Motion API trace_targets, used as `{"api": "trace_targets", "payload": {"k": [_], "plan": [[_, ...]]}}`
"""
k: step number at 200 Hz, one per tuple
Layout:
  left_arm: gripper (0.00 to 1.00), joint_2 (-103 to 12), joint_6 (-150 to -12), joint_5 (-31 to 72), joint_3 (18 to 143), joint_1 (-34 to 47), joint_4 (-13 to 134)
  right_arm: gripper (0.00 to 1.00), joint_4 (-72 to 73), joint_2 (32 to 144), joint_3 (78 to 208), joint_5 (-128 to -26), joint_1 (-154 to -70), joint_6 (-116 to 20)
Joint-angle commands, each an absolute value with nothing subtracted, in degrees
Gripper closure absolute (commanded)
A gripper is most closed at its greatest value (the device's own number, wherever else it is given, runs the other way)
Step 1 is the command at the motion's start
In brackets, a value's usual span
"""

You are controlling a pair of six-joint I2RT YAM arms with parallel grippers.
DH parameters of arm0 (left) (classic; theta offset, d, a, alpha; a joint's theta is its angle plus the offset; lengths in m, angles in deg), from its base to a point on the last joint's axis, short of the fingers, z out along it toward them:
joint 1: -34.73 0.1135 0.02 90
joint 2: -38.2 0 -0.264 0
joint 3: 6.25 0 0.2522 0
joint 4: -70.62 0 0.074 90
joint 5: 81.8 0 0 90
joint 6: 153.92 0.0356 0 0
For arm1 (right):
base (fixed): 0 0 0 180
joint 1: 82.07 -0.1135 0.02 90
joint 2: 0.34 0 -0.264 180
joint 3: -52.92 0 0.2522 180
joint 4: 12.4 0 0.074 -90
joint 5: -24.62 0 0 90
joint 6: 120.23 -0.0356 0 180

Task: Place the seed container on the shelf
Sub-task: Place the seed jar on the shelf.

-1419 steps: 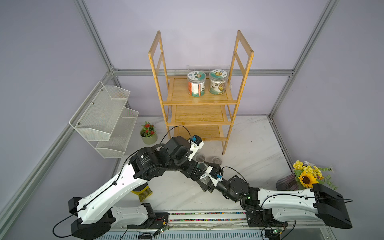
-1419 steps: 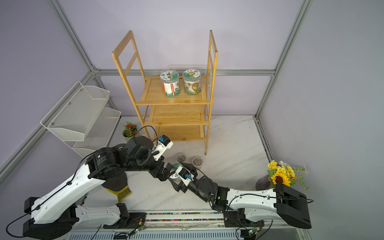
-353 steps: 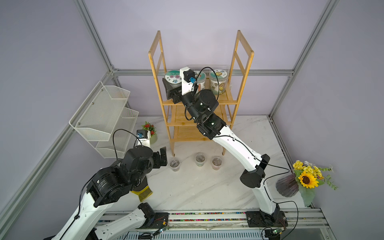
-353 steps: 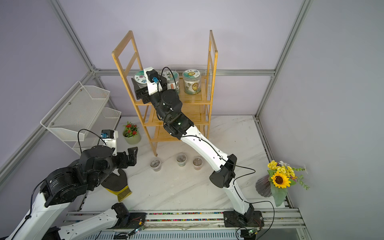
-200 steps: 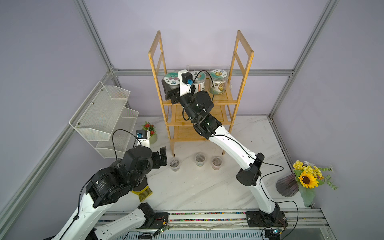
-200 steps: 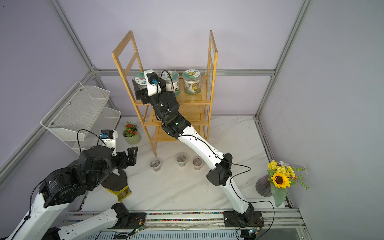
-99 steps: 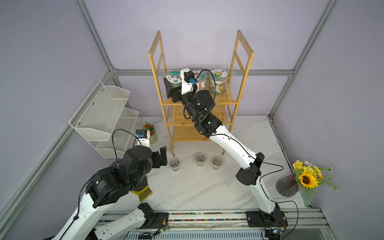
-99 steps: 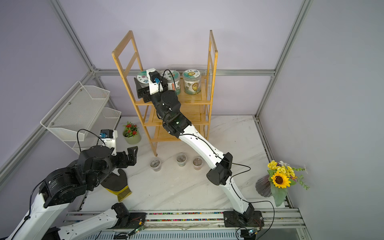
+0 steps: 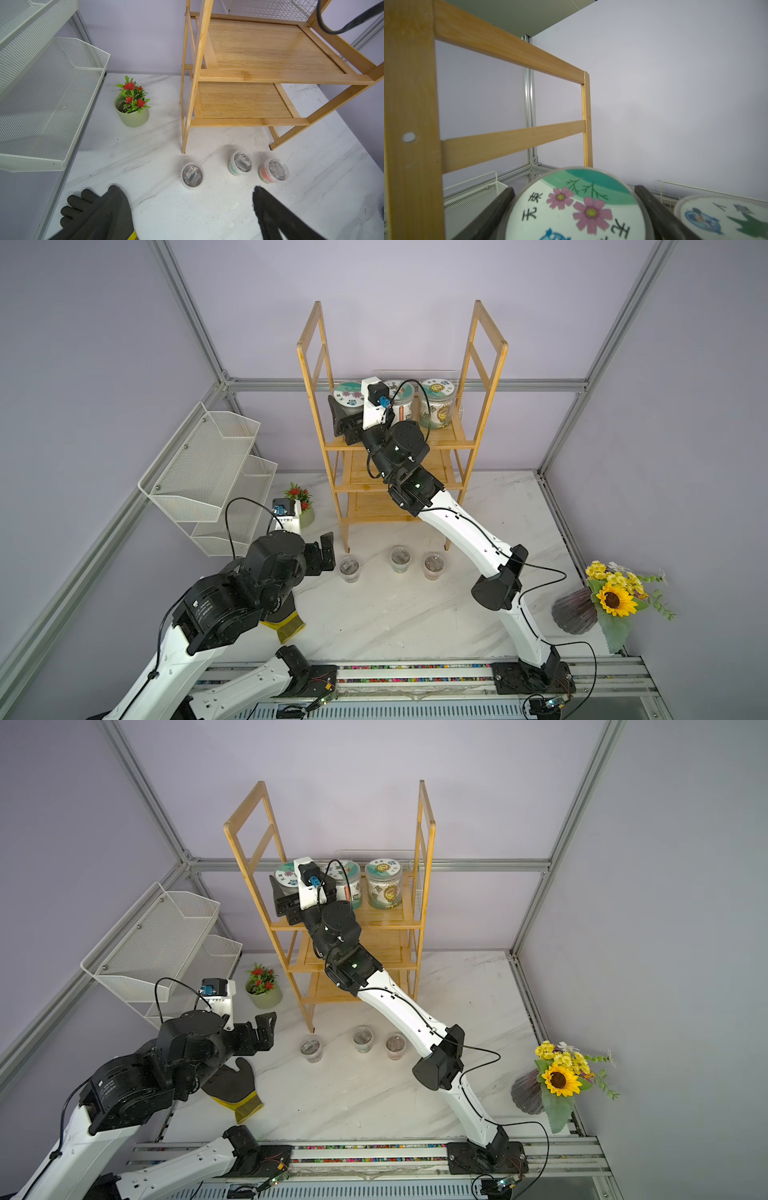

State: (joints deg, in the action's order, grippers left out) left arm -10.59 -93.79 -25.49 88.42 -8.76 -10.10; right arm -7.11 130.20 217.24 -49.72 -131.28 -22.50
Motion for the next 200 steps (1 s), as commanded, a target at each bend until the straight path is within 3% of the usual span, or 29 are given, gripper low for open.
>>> {"api": "trace_targets", "payload": {"k": [1,124,200], "plan": [[0.0,-10.5,-93.5,-25.6,89.1,-8.3,-8.4,0.5,-10.4,130.8,219.0,-48.9,-130.7,-22.7],[0.0,-11.1,-93.1,-25.3,89.6,-8.2,-8.1,0.37,-10.4,130.9,218.9,-48.5,-130.5,-22.7],[0.0,-11.3,-92.9,-25.3,89.4,-8.2,-8.0,0.21,-10.4,130.8,218.5,-48.9,-130.4,-22.7]]}}
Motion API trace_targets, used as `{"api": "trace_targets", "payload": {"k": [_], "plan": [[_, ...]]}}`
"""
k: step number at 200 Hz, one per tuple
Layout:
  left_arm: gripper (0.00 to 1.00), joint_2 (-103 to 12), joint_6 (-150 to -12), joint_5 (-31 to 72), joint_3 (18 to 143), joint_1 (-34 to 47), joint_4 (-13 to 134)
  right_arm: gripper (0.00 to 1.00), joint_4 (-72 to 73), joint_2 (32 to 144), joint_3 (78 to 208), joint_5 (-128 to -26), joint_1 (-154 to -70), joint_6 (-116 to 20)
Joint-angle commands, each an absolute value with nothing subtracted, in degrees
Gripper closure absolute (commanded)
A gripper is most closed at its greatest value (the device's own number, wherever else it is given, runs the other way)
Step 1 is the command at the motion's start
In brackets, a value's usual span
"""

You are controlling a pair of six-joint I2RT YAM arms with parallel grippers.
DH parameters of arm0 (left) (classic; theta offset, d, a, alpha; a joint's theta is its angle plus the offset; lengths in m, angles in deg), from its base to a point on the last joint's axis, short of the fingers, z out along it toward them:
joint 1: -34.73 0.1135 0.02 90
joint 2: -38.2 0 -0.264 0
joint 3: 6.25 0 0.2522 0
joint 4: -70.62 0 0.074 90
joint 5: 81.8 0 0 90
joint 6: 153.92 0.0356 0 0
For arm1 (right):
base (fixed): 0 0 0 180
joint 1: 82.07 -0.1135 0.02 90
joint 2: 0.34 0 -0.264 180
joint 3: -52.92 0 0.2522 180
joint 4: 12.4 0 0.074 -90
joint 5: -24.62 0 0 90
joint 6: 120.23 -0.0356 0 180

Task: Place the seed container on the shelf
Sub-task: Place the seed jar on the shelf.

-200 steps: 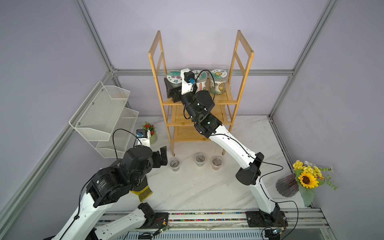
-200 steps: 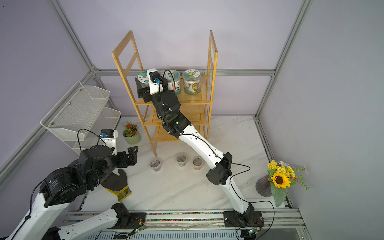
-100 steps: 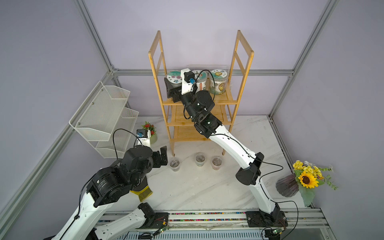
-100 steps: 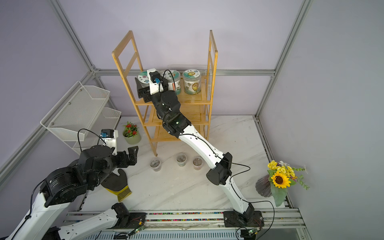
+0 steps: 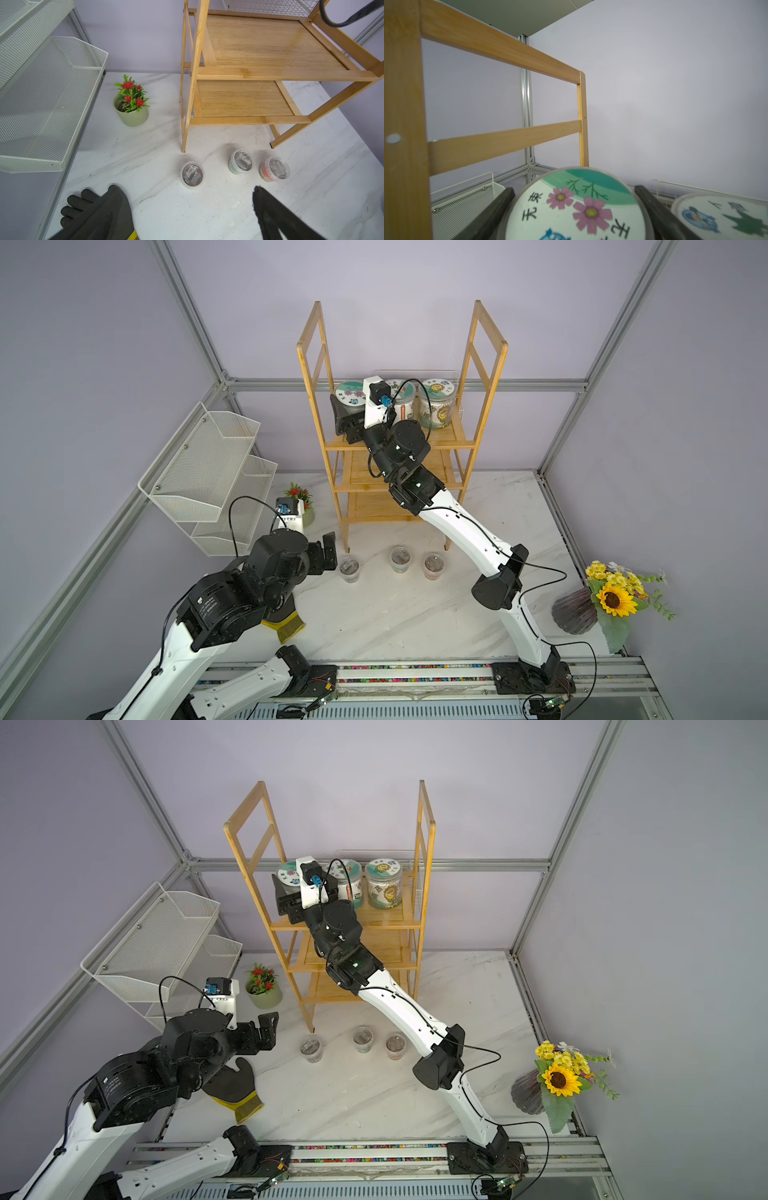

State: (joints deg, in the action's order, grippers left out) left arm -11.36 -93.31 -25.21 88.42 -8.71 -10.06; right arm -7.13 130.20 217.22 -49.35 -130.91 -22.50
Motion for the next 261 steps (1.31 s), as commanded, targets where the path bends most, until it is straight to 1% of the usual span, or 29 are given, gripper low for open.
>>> {"api": "trace_targets", "payload": {"k": [1,55,80,102,186,261], "plan": [[0.01,-11.3,-92.9,-25.3,89.4,-8.2,-8.0,0.21,-10.4,130.9,218.5,-49.0,-130.4,-22.7],[0.01,-11.0,-92.9,-25.4,89.3,-8.2,-8.1,0.12,-10.4,131.0,218.3,-49.2,-130.3,-22.9],[0.0,-11.0,-92.9,-25.5,89.3,-8.3,-8.1,0.1,-10.4,130.9,218.2,-49.2,-130.3,-23.0],[0.01,-11.0,-92.9,-25.5,89.2,-8.2,-8.0,0.04,-10.3,130.9,218.1,-49.3,-130.3,-23.0],[0.0,-10.8,-93.0,-25.4,89.1,-8.2,-8.2,0.03,-10.4,130.3,217.9,-51.0,-130.3,-22.9],[0.0,-10.6,-93.5,-25.0,89.0,-8.2,-8.4,0.03,-14.1,124.8,211.6,-54.9,-133.2,-17.9]]}}
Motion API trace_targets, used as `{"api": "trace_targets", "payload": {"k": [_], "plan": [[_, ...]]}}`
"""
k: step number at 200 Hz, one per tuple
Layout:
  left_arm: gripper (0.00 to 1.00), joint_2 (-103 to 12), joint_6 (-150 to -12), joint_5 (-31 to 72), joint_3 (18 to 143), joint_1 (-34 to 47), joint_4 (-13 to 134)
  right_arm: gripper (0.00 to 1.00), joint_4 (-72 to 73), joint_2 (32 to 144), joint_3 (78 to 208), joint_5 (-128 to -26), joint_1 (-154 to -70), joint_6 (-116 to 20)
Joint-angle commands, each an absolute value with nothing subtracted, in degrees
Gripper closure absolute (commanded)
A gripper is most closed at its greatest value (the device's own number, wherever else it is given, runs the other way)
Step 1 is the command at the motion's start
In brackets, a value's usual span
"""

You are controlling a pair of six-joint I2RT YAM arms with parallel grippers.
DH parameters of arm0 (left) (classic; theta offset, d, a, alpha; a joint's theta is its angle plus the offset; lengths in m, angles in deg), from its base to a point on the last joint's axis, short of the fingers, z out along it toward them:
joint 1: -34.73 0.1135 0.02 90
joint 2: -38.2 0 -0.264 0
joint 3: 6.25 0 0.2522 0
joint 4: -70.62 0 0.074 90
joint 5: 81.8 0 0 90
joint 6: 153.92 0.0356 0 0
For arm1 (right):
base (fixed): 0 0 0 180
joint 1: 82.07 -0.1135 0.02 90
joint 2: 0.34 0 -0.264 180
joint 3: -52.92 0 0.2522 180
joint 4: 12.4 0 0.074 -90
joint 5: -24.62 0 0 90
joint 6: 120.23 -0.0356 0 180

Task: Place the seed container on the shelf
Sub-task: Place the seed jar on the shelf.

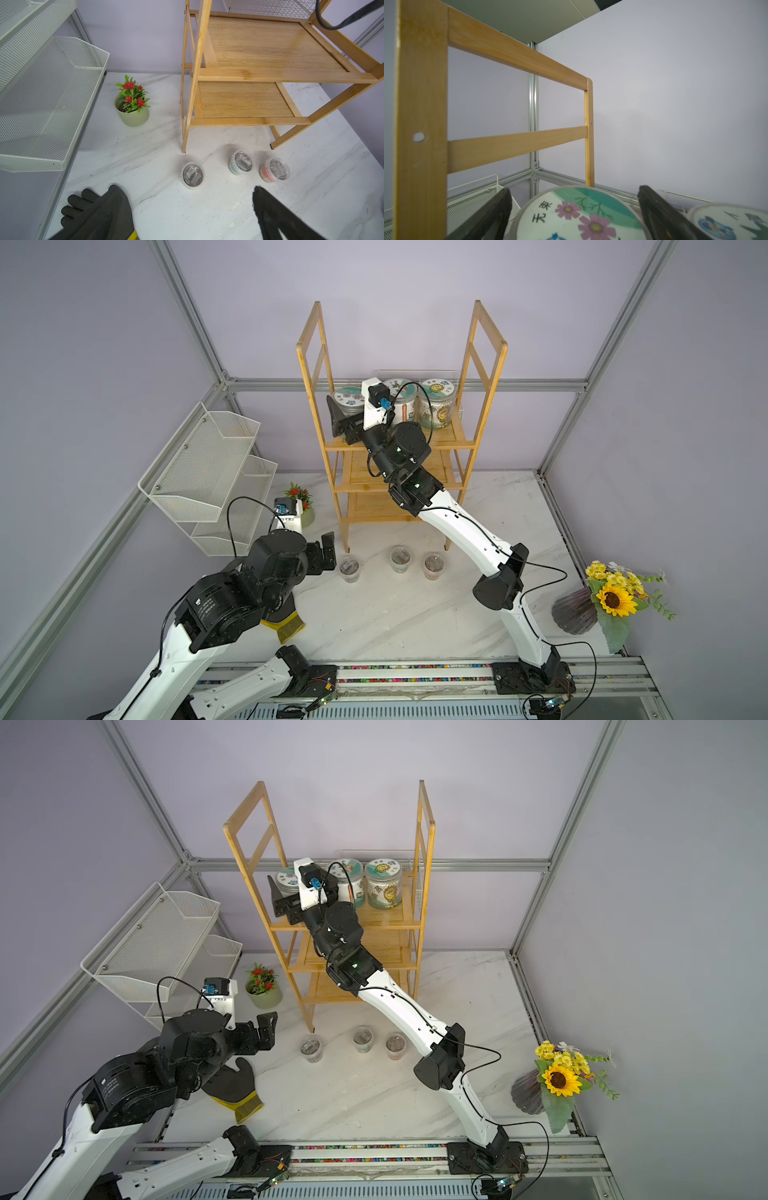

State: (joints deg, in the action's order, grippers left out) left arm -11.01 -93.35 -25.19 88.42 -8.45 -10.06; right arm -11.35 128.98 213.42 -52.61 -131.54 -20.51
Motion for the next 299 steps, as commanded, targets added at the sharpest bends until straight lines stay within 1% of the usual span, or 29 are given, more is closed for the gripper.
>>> {"api": "trace_targets", "payload": {"k": [1,38,85,117,164,205,231,299], "plan": [[0.0,-10.6,-93.5,-25.0,89.1,-8.2,-8.4,0.03,-14.2,124.6,211.5,-54.9,-133.3,-17.8],[0.0,-10.5,-93.7,-25.0,89.4,-8.2,-8.6,0.03,-15.4,122.1,208.9,-54.2,-134.2,-15.3],[0.01,-10.8,-93.8,-24.6,89.7,-8.2,-8.5,0.03,-12.9,123.4,211.8,-51.2,-134.2,-13.1],[0.01,-10.7,-93.8,-24.6,89.9,-8.2,-8.7,0.03,-13.1,122.6,210.3,-51.6,-134.3,-13.5],[0.0,-10.8,-93.2,-24.5,90.1,-8.2,-8.7,0.03,-19.0,115.9,200.0,-51.9,-134.8,-11.8],[0.0,-11.9,-90.1,-22.9,91.9,-8.2,-7.4,0.03,-19.5,112.1,196.2,-51.7,-135.1,-10.7],[0.06,-12.7,-86.3,-21.4,94.7,-8.3,-5.6,0.03,-21.0,108.4,192.1,-51.1,-135.3,-9.7],[0.05,-18.2,-70.4,-15.8,103.9,-8.2,2.3,0.03,-27.6,90.7,168.4,-47.2,-135.4,-6.5]]}}
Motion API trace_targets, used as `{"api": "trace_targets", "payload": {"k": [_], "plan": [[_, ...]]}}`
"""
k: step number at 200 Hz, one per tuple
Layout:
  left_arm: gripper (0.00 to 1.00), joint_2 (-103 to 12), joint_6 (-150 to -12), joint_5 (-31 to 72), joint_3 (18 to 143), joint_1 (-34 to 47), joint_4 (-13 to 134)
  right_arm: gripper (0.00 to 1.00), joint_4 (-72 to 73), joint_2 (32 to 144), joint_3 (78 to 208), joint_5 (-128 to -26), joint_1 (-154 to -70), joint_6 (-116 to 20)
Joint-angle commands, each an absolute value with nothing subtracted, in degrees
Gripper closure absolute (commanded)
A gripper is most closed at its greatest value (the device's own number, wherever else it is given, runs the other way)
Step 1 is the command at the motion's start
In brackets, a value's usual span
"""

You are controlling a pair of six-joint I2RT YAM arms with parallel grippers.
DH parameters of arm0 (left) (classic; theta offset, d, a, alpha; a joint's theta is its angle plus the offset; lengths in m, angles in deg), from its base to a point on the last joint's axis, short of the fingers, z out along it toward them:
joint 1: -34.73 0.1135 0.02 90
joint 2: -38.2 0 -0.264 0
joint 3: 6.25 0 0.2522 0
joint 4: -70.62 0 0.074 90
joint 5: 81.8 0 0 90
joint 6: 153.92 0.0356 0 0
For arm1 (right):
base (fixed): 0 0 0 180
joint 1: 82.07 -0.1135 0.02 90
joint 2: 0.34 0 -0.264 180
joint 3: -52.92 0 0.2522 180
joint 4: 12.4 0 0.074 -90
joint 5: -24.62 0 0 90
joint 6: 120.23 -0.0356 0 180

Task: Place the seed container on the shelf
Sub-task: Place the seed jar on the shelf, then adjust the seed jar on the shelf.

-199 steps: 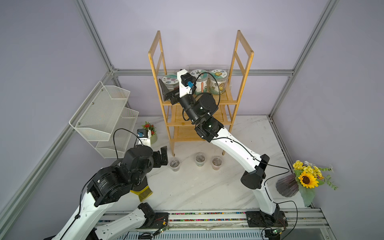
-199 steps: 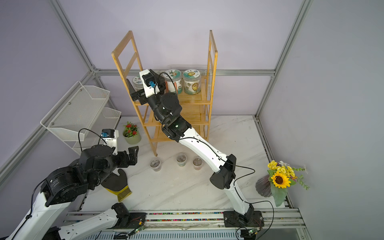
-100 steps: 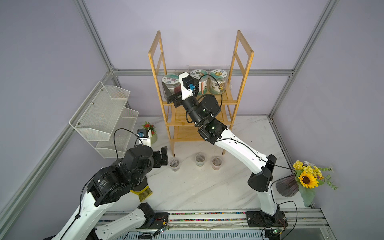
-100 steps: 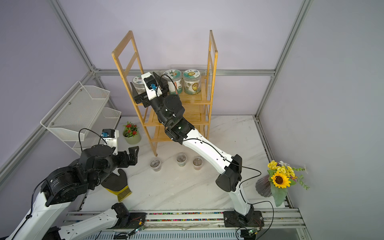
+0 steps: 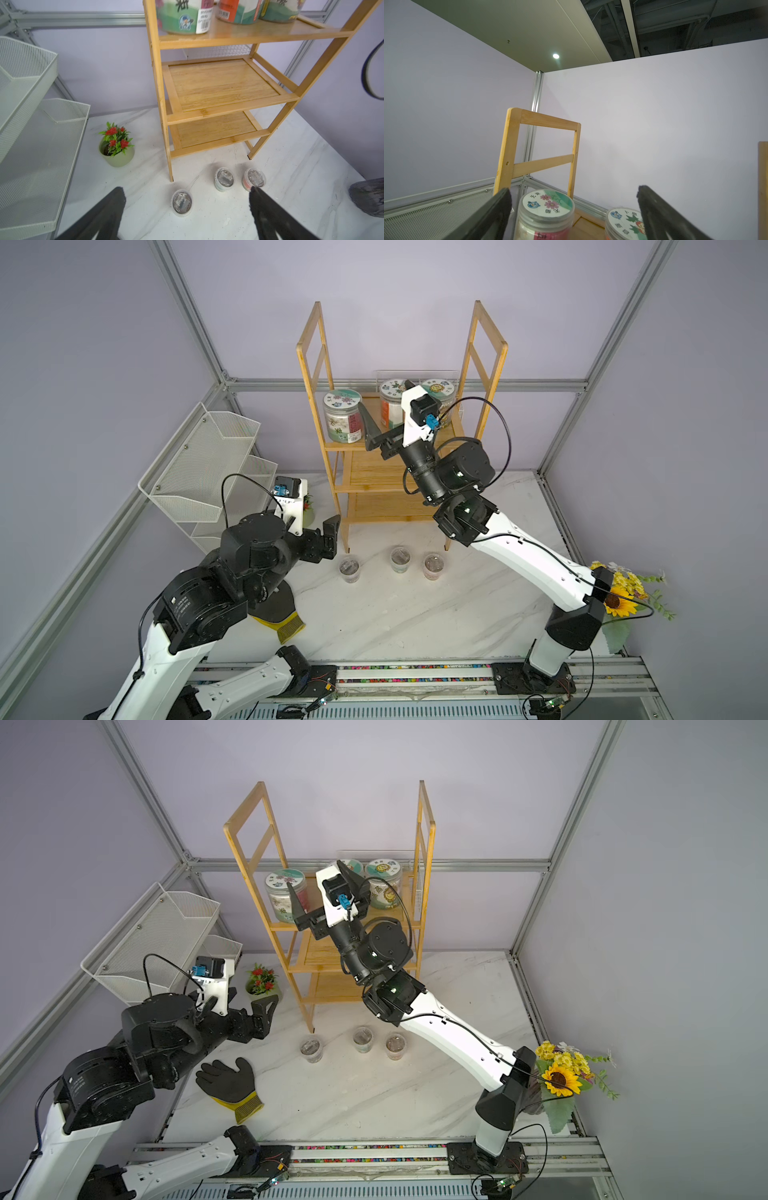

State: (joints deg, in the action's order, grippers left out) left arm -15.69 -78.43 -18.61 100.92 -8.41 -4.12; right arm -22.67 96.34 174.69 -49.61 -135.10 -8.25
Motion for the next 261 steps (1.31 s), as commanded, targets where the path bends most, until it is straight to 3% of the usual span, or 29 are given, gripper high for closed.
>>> {"api": "trace_targets", "payload": {"k": [1,19,66,99,124,173,261], "plan": [[0.05,-18.3,-70.3,-15.9,104.0,-8.2,2.5,0.03,-27.6,90.5,168.1,-47.2,-135.4,-6.4],[0.06,-20.2,-67.3,-15.6,105.0,-7.5,5.1,0.03,-28.5,85.9,163.0,-46.2,-135.4,-5.5],[0.22,-25.8,-66.3,-4.5,108.2,2.4,9.7,0.03,-29.0,75.8,152.2,-44.0,-135.4,-5.2],[0.32,-29.8,-68.5,2.3,111.1,2.4,8.6,0.03,-29.4,70.1,146.0,-42.0,-135.4,-4.5],[0.29,-30.1,-69.9,1.9,109.7,1.9,10.2,0.03,-29.4,66.6,142.8,-40.6,-135.4,-3.9],[0.17,-22.9,-72.5,-9.3,105.0,2.0,13.1,0.03,-23.6,67.9,145.3,-45.0,-135.3,-6.1],[0.06,-11.6,-79.4,-19.8,102.4,2.0,2.0,0.03,4.0,96.1,181.1,-57.9,-133.6,-15.5]]}}
